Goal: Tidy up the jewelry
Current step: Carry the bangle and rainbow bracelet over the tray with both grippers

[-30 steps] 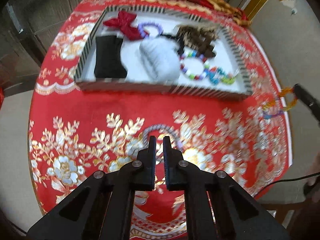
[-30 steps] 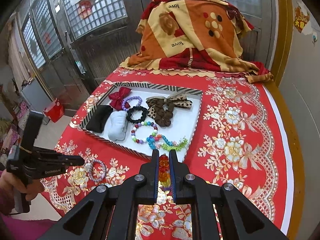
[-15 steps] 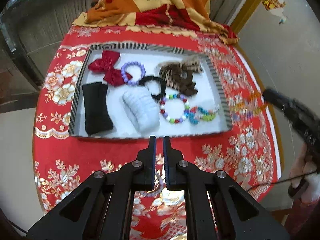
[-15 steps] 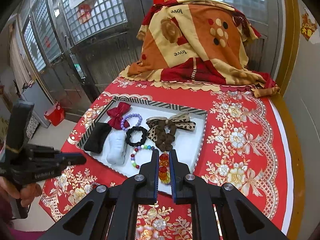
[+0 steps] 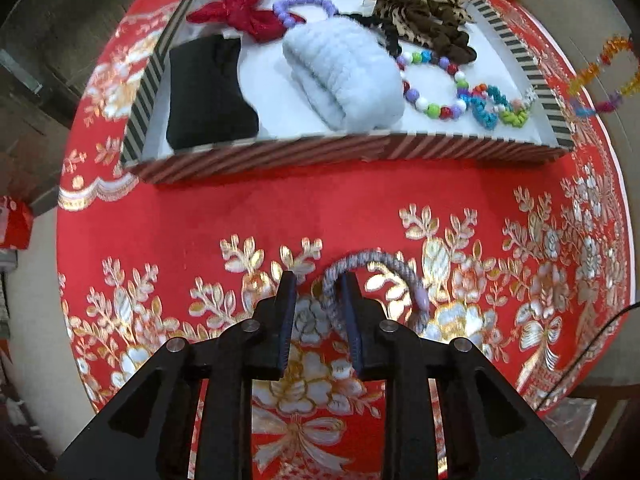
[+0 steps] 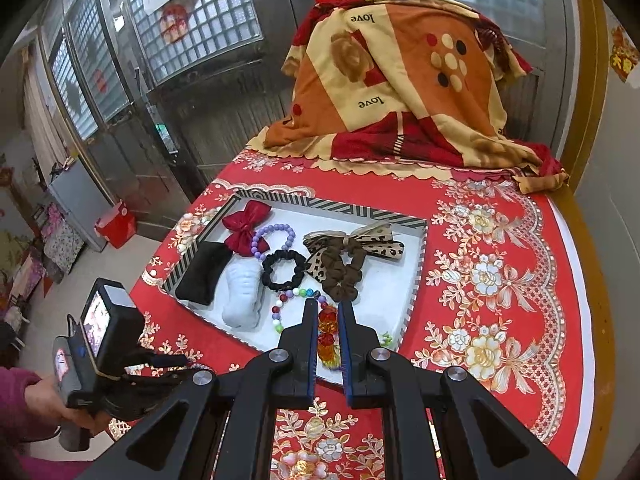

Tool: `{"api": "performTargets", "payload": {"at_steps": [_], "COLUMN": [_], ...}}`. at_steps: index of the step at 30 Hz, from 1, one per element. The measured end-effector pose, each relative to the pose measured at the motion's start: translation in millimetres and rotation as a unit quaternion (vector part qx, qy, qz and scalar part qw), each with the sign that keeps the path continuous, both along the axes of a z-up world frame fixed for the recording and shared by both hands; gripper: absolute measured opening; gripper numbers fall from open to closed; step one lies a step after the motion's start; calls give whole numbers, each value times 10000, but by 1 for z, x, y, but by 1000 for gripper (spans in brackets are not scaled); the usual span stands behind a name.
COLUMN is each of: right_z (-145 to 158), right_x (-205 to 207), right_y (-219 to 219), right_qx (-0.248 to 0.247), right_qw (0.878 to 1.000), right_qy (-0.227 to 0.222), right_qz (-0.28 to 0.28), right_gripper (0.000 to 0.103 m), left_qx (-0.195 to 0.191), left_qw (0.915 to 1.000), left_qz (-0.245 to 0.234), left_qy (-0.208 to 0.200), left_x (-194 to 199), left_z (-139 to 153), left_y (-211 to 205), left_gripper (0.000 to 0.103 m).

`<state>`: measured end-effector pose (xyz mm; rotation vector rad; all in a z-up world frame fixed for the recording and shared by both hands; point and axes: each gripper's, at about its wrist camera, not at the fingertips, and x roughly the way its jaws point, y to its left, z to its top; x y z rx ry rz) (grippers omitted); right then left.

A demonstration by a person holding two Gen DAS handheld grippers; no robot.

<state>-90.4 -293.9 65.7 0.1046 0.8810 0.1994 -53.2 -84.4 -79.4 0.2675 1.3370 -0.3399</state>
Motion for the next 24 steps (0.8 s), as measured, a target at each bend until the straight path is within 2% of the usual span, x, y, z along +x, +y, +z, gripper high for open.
{"api": "performTargets", "payload": {"at_steps": [2, 4, 6, 10, 18, 24], "right_z": [0, 0, 1, 5, 7, 0], "right_x": [0, -1, -1, -3, 3, 20], "right_y": [1, 0, 0, -2, -7, -7], "right_qx": [-1, 1, 9, 7, 22, 33], "right_qw": [10000, 10000, 10000, 10000, 9999, 10000], "right_qy": [-5, -13, -24, -64, -95, 17], "right_qz": [12, 12, 1, -11, -34, 1], "right_gripper": [9, 9, 9, 9, 9, 9], "left_qx": [-47, -127, -134, -493, -1036, -1087], "left_qw": [9999, 9997, 9997, 9988, 9945, 9930], "left_qz": [-70, -158, -175, -54, -62, -106], "left_qy": [-91, -143, -137, 50, -154, -440], "left_x": [1, 2, 2, 3, 4, 22], "left_z": [1, 1, 2, 14, 64, 86], "left_y": [-3, -6, -8, -1, -1, -22], "left_gripper": [21, 8, 7, 6, 6, 6]}}
